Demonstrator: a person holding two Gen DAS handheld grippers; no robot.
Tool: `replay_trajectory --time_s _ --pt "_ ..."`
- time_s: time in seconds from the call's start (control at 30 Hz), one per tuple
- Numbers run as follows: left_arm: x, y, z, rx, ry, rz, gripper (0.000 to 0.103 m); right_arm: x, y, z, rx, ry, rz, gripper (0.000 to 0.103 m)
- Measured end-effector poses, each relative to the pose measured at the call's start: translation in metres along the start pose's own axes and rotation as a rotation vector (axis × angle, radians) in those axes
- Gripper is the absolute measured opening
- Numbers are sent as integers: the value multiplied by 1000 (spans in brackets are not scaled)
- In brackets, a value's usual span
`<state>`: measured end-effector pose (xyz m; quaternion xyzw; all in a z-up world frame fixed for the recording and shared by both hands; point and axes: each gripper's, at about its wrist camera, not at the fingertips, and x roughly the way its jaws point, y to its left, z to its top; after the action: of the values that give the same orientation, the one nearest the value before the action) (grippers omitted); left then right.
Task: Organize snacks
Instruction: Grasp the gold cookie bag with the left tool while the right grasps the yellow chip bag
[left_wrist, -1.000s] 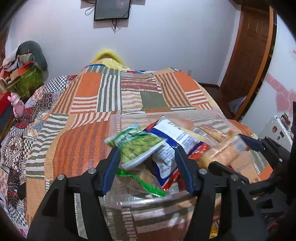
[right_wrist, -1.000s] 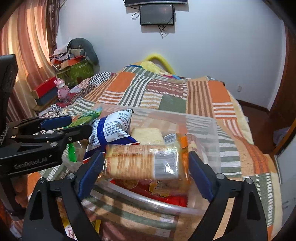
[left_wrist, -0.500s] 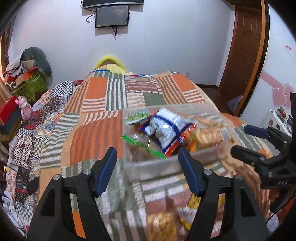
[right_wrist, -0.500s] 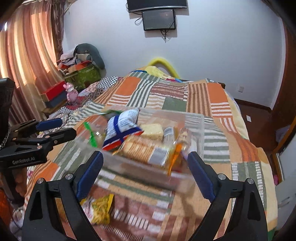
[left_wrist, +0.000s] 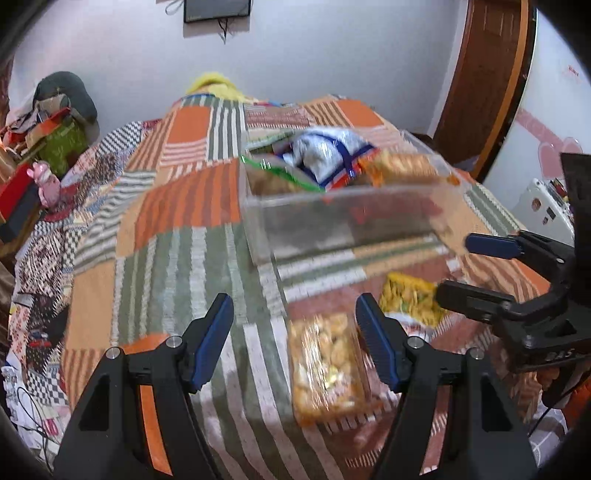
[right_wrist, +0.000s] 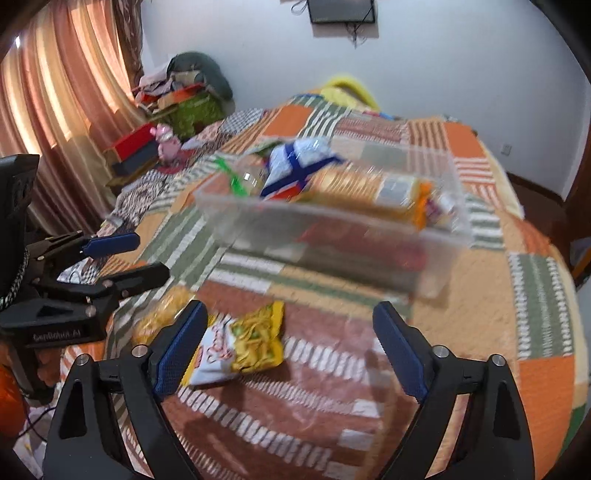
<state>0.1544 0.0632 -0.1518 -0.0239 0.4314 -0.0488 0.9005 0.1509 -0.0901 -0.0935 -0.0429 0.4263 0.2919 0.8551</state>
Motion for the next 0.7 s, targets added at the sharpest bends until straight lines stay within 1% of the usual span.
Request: replay_trajectory --time_s 0.03,0.07,0.13,0.17,0.23,0.3,0.33,0.37,0.47,0.5,0.57,0.6,0.63,0.7 --pt "2 0 -4 -3 10 -5 68 6 1 -1 1 21 16 80" --pt "4 0 -6 -6 18 -9 68 10 1 -1 3 36 28 77" --pt "9 0 -12 -12 37 -19 68 19 2 -3 11 70 46 64" --pt "10 -1 -14 -13 44 -23 68 24 3 -6 13 90 55 61" --pt "14 -2 -18 -13 57 -33 68 32 3 -10 18 121 77 47" --pt "19 -4 -22 -14 73 -45 68 31 3 -14 30 119 105 42" --pt "22 -5 -24 -14 83 -52 67 30 3 -14 34 121 118 37" --pt "23 -6 -25 -13 87 -53 67 30 2 -14 39 122 138 33" --pt "32 -9 -28 -18 107 -69 53 27 4 -16 33 119 147 29" --pt "35 -9 -29 -23 116 -74 47 27 5 -16 25 115 145 28" --pt "37 -9 -29 -28 114 -68 45 24 6 -18 20 103 139 25" --pt "37 -9 -29 -31 111 -68 44 24 7 -17 20 99 135 18" --pt "36 -8 -29 -36 109 -70 44 23 7 -16 21 90 126 14" --pt "35 -8 -28 -43 105 -75 44 18 5 -14 27 77 123 13"
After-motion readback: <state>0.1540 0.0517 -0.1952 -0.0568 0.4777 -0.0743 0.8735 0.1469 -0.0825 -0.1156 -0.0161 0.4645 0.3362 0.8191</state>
